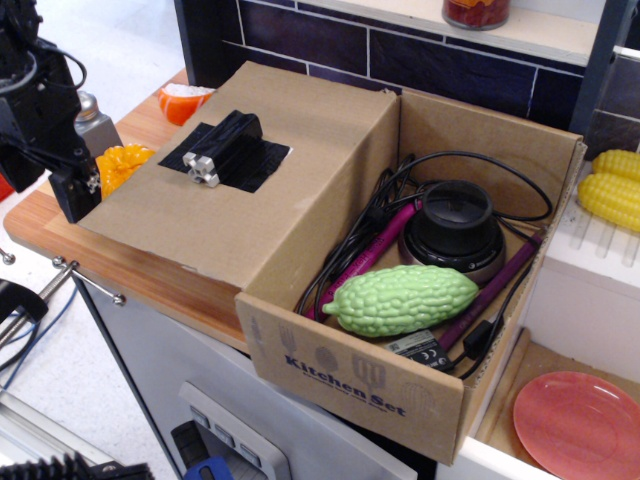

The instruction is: Close brown1fbox flap

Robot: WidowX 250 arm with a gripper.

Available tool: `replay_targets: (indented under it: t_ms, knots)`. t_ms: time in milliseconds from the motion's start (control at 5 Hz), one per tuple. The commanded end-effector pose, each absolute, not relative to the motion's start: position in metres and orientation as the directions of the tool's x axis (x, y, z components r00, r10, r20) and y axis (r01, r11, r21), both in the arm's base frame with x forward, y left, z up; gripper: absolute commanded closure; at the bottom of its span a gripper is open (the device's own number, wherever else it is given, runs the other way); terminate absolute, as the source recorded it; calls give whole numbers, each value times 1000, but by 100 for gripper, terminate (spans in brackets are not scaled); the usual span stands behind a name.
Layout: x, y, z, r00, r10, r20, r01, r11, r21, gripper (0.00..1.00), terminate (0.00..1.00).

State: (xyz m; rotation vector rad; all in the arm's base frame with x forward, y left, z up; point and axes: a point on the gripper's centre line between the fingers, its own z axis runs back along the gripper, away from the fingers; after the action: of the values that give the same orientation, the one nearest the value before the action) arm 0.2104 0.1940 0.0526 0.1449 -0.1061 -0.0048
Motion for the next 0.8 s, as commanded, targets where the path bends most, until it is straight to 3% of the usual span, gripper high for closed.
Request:
replay_targets:
  t_ms: [0,200,600]
  knots:
    - [219,191,55,989,12,150,-23,998,67,0,0]
    - [222,183,60,992,58,114,-46,993,-107,0,0]
    - [220,158,96,986,101,130,-76,979,-187,0,0]
